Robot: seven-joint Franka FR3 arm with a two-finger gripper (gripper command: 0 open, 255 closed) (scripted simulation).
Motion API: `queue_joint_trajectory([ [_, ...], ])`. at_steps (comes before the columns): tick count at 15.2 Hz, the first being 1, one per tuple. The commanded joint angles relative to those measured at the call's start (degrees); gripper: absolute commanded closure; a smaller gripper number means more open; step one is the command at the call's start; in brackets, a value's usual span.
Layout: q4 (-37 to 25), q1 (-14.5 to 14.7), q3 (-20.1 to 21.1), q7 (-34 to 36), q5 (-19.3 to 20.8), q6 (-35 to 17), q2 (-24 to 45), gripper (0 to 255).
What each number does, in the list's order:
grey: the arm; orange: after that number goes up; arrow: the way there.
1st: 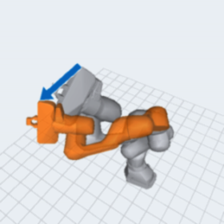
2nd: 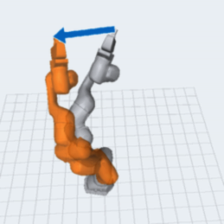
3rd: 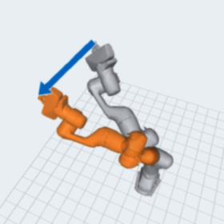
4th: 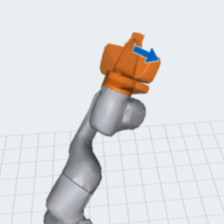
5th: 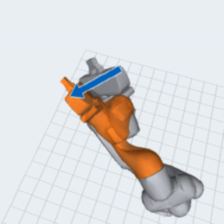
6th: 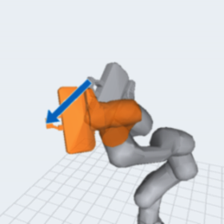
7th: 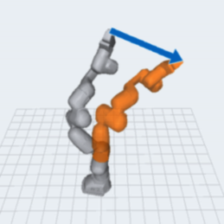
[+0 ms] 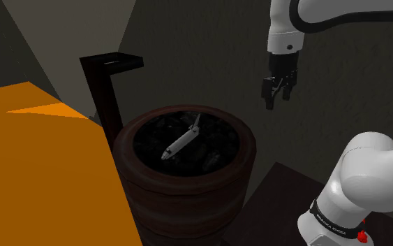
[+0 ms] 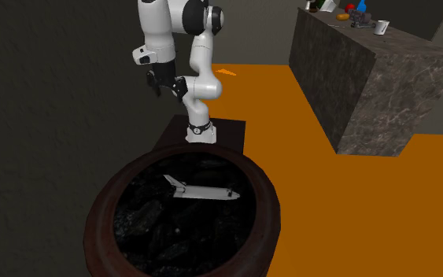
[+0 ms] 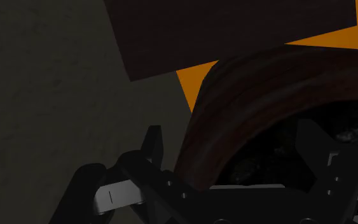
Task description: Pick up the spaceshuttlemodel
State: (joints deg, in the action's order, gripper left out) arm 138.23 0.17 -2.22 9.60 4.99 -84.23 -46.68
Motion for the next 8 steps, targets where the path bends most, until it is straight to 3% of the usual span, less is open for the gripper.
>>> queue_joint_trajectory([
  [1, 0.0, 0.0, 0.0, 0.0, 0.0, 0.0, 0.0, 0],
  [8, 3.13, -2.11, 9.25, 22.1, -9.95, -9.83, 4.32, 0],
])
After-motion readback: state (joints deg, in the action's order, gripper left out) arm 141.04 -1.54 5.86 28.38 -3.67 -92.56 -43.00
